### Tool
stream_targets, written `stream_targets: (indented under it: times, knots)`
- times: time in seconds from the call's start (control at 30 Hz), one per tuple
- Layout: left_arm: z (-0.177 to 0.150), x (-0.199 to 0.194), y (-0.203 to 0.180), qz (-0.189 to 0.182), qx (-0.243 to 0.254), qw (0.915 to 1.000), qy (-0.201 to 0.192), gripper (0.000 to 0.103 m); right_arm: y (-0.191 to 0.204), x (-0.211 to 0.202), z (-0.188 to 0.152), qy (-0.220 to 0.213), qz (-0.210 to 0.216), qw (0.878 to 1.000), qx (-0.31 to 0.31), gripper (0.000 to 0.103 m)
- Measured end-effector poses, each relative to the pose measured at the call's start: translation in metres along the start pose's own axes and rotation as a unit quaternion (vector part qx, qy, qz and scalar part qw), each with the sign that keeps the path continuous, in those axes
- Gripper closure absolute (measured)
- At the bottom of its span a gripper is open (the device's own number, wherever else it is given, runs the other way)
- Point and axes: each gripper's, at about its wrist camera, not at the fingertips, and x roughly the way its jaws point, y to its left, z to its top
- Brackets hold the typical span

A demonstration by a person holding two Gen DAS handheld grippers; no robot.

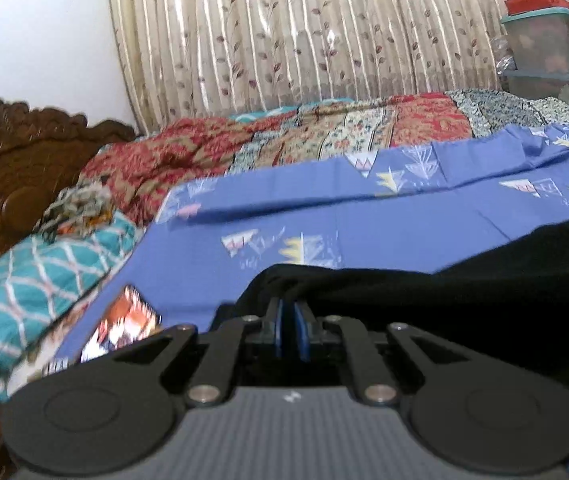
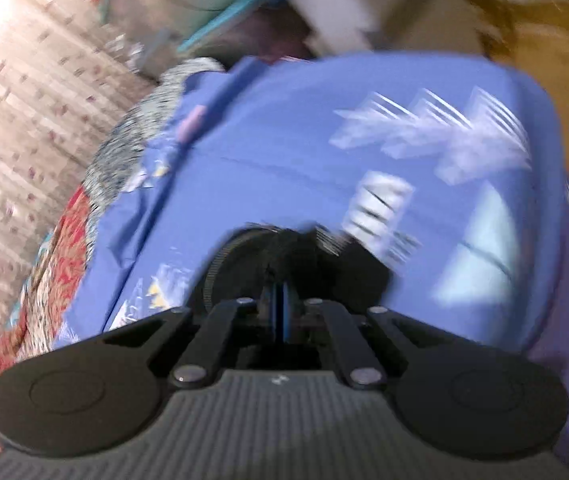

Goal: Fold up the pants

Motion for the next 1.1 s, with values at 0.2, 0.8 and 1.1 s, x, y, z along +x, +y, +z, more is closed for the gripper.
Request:
stream_targets:
  times: [0.2, 0.8, 1.1]
  knots:
    - [-0.02, -0.012, -0.002, -0.003, -0.015, 0.9997, 0.017, 0.096, -0.01, -0.001, -0.014, -0.022, -0.015, 0.999, 0.022, 0.098]
    - [-0.079, -0.026, 0.01, -0.064, -0.012, 0.9916, 0.111, 0.086, 0.059, -0.022, -0.023, -0.157, -0.07, 0.977, -0.129, 0.071]
    - [-0.056, 0.014, 0.12, -0.164, -0.367, 0.9081, 0.118, 0.036, 0.194, 0.023, -0.094, 0.043, 0.174, 0.941, -0.289, 0.071]
